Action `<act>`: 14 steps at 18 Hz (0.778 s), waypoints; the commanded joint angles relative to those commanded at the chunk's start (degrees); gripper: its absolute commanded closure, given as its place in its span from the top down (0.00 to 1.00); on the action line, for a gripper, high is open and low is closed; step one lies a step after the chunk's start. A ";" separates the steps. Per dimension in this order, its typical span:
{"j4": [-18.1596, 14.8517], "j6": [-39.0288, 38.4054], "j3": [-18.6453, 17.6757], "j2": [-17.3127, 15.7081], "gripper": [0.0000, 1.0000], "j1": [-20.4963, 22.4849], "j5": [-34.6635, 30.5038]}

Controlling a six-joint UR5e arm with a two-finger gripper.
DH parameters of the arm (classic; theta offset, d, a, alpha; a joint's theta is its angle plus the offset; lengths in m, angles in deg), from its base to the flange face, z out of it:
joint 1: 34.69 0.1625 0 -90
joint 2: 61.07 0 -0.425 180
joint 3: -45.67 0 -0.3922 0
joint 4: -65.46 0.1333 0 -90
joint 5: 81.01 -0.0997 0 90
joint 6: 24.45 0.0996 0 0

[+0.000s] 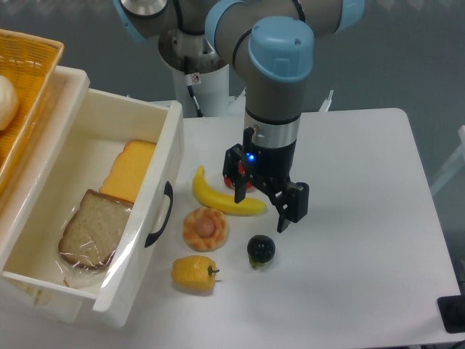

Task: Pick up the egg
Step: 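Move the open gripper from above the banana toward the orange bun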

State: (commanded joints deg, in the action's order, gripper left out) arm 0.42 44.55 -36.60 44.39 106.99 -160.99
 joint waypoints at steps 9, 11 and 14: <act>0.88 0.00 -0.88 0.18 1.00 -0.62 0.09; 1.23 -0.17 -1.75 0.26 1.00 -0.70 0.09; 3.34 -1.84 -4.65 0.00 1.00 -0.79 0.09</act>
State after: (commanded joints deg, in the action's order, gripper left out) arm 3.76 42.70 -41.25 44.40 106.19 -160.90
